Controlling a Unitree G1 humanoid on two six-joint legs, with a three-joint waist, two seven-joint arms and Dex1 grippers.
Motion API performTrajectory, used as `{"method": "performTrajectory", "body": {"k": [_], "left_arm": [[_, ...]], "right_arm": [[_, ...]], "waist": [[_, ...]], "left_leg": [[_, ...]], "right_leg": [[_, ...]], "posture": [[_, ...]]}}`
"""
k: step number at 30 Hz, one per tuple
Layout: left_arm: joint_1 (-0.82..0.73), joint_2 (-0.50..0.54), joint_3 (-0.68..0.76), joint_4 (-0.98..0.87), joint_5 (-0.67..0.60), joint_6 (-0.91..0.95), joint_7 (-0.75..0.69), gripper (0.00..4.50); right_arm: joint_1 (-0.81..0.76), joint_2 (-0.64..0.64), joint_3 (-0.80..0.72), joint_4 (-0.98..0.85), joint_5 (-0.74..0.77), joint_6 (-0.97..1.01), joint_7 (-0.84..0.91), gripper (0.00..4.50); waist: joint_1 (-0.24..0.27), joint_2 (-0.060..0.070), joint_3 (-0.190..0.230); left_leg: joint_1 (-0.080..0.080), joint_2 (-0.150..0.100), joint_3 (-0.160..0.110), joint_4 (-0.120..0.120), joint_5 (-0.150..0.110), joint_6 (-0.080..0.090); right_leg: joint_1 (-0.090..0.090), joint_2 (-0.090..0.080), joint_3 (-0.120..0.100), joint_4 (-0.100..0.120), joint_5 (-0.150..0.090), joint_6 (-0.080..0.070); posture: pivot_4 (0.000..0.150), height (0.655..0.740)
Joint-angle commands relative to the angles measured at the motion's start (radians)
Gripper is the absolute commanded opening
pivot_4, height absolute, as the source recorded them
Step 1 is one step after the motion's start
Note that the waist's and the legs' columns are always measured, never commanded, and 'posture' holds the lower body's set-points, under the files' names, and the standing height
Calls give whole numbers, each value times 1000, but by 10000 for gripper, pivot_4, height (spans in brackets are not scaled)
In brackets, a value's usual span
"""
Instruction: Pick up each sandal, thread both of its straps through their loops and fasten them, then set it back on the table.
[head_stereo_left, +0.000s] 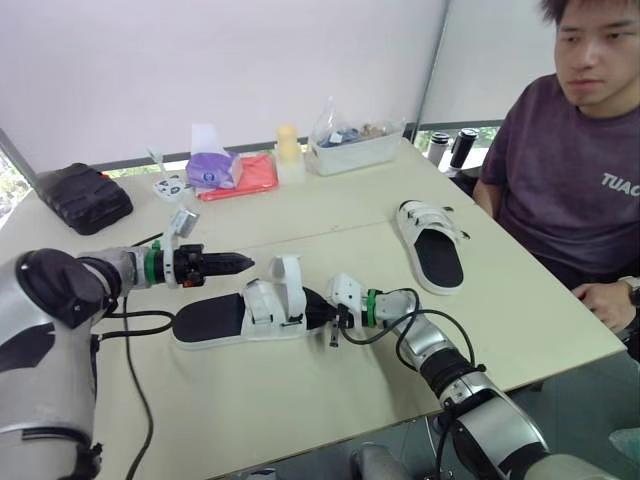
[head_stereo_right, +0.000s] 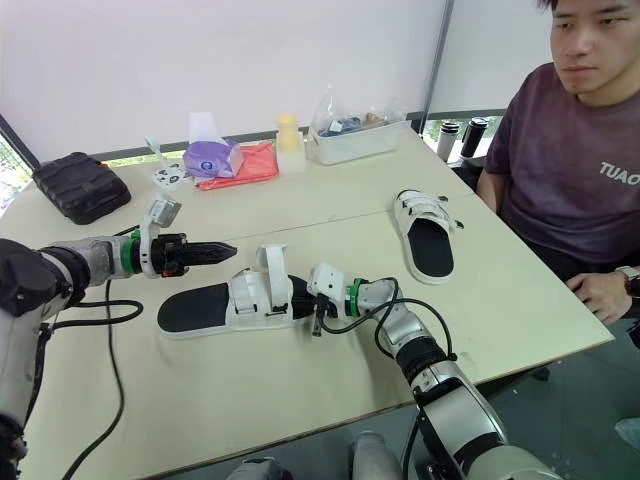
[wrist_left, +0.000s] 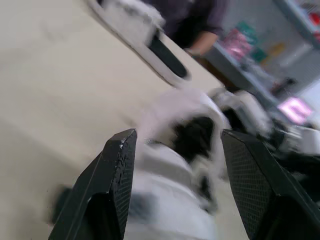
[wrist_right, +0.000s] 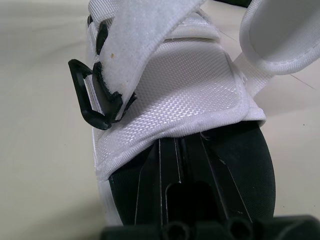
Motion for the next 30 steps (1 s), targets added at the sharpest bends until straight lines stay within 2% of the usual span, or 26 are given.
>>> {"method": "performTrajectory", "body": {"k": [1,3,6,7,10,13,16,19,22,27,30], "left_arm": [[-15,-4,56,14,-156,-162,226,27263],[-18,-20,69,14,-228,-257,351,27263],[-28,-58,78,14,-353,-410,622,27263],[-31,-69,73,14,-376,-440,665,27263],[-8,-154,-40,-116,-407,-522,1033,27263],[19,-222,-115,-270,-430,-459,1240,27263],[105,-290,-201,-530,-417,-386,1372,27263],[187,-335,-271,-775,-405,-309,1411,27263],[249,-341,-334,-917,-402,-248,1363,27263],[277,-371,-261,-1105,-652,65,1089,27263],[356,-345,-244,-1316,-859,417,842,27263]], "right_arm": [[60,-15,68,154,-111,61,-16,0],[58,-13,69,155,-112,62,-17,0],[58,-10,69,155,-112,63,-19,0],[58,-11,70,155,-112,62,-19,0],[60,-9,69,153,-111,65,-18,0],[62,-10,70,152,-111,64,-18,0],[57,-8,68,154,-110,68,-19,0],[56,-4,67,158,-110,69,-24,0],[67,-3,82,156,-126,55,-34,0],[71,-7,82,148,-127,53,-32,0],[59,-8,76,160,-127,53,-34,0]], "waist": [[2,0,0],[3,-1,0],[3,-1,-1],[3,-1,-1],[5,-2,-1],[4,-2,-1],[4,-2,-1],[4,-2,-1],[4,-2,-1],[3,-2,-1],[0,-1,-1]], "left_leg": [[0,1,0,0,0,0],[0,1,0,0,0,0],[0,1,0,0,0,0],[0,1,0,0,0,0],[1,1,1,0,0,0],[1,1,1,0,0,0],[1,1,1,0,0,0],[1,1,1,0,0,0],[1,1,1,0,0,0],[1,1,1,0,0,0],[2,1,1,0,0,0]], "right_leg": [[0,0,0,0,0,0],[0,0,0,0,0,0],[1,0,0,0,0,0],[1,0,0,0,0,0],[1,0,0,0,0,0],[2,0,1,-1,0,0],[1,0,1,0,0,0],[1,0,1,0,2,-3],[1,1,1,0,3,-5],[2,1,1,-1,3,-5],[3,1,1,-1,3,-5]], "posture": [[1500,7400],[1500,7400],[1500,7400],[1500,7400],[1500,7400],[1500,7400],[1500,7400],[1500,7400],[1500,7400],[1500,7400],[1500,7400]]}}
